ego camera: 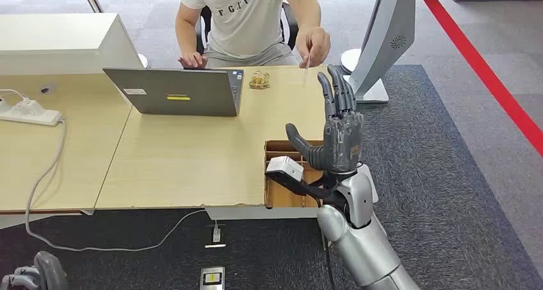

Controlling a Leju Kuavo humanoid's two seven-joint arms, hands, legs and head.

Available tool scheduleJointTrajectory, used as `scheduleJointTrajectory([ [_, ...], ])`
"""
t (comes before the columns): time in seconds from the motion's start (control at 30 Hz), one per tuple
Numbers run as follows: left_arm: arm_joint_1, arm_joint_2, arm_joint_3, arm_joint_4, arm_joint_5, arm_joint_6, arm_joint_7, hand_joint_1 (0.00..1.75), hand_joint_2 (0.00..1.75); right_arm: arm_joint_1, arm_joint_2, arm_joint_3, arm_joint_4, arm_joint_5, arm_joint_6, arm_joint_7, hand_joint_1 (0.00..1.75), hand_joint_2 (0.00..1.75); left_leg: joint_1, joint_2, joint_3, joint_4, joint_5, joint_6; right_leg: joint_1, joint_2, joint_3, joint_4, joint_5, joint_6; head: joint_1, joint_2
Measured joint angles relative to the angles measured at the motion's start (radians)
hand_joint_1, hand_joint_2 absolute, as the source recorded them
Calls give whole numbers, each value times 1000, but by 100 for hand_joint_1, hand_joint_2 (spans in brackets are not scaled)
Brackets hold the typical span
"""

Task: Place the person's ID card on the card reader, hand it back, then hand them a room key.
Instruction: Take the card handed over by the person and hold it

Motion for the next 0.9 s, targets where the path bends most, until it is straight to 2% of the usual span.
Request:
scheduleJointTrajectory([
  [0.33, -4, -19, 48, -1, 17, -104, 0, 175, 175, -159, -1, 10, 272, 134, 7, 129, 0, 175, 0, 0, -1, 0, 0, 0, 0, 0, -1, 0, 0, 0, 0, 0],
  [0.63, -4, -34, 90, -1, 45, -135, 0, 175, 175, -214, -5, 25, 430, 159, 24, 177, 4, 175, 0, 0, 0, 0, 0, 0, 0, 0, -1, 0, 0, 0, 0, 0],
  [0.7, -4, -36, 96, -1, 49, -139, 0, 175, 175, -216, -8, 25, 450, 157, 27, 182, 22, 175, 0, 0, 0, 0, 0, 0, 0, 0, -1, 0, 0, 0, 0, 0],
  [0.77, -4, -37, 99, -1, 53, -144, 0, 175, 175, -216, -12, 26, 465, 155, 30, 189, 97, 175, 0, 0, 0, 0, 0, 0, 0, 0, -1, 0, 0, 0, 0, 0],
  [0.83, -4, -38, 104, -1, 58, -151, 0, 175, 175, -216, -16, 26, 478, 153, 32, 196, 163, 175, 0, 0, 0, 0, 0, 0, 0, 0, -1, 0, 0, 0, 0, 0],
  [0.9, -4, -39, 109, -1, 63, -158, 0, 175, 175, -216, -22, 26, 490, 152, 32, 203, 172, 175, 0, 0, 0, 0, 0, 0, 0, 0, -1, 0, 0, 0, 0, 0],
])
